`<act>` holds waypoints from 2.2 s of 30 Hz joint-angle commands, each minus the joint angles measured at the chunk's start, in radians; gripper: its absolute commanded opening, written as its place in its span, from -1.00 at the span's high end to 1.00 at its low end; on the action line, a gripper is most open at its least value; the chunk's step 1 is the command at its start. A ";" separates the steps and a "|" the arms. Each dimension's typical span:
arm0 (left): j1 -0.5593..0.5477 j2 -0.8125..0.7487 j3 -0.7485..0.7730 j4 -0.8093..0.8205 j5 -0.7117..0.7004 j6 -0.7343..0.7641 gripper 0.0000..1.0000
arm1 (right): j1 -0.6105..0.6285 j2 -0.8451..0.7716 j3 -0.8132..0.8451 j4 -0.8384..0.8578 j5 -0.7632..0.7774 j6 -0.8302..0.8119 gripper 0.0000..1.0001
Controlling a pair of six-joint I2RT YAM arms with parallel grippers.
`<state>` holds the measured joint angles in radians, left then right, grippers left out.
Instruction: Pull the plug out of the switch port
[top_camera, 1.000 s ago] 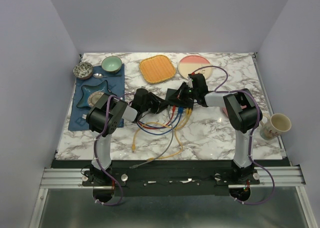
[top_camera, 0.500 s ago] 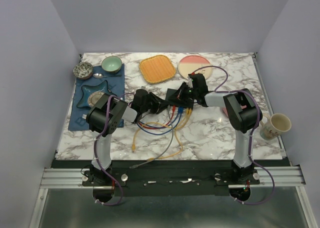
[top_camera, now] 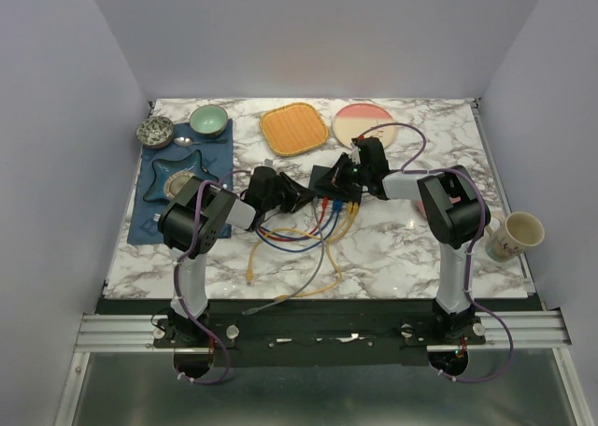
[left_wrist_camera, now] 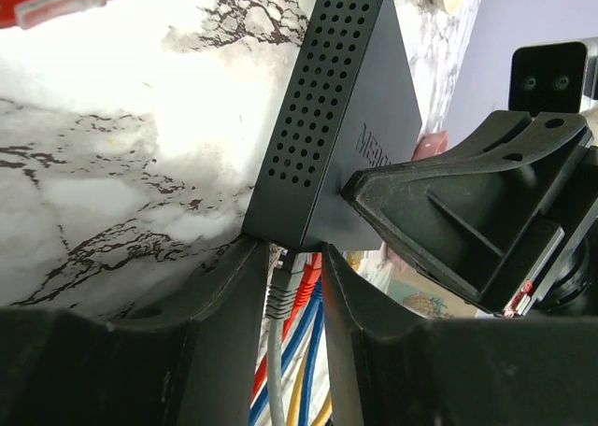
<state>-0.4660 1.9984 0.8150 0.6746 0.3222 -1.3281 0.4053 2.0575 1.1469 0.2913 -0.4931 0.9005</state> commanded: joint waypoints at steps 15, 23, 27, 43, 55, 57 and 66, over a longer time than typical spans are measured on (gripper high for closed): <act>-0.039 0.030 -0.011 -0.325 -0.054 0.142 0.16 | -0.005 0.026 -0.018 -0.063 0.041 -0.026 0.99; -0.059 0.039 0.029 -0.400 -0.081 0.167 0.29 | -0.006 0.023 -0.021 -0.063 0.042 -0.029 0.99; -0.060 0.043 0.012 -0.359 -0.068 0.156 0.43 | -0.005 0.023 -0.022 -0.061 0.042 -0.029 0.99; -0.048 0.083 -0.095 -0.205 0.035 0.142 0.79 | -0.008 0.016 -0.033 -0.053 0.044 -0.034 0.99; -0.043 0.131 -0.034 -0.193 0.066 0.060 0.31 | -0.006 0.012 -0.042 -0.047 0.042 -0.032 0.99; -0.043 0.129 -0.019 -0.194 0.061 0.040 0.28 | -0.006 0.012 -0.044 -0.047 0.042 -0.034 0.99; -0.039 0.140 -0.008 -0.213 0.021 0.009 0.69 | -0.006 0.012 -0.047 -0.040 0.041 -0.035 0.99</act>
<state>-0.4835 2.0464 0.8452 0.7029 0.3817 -1.3407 0.4038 2.0571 1.1362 0.3119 -0.4923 0.8974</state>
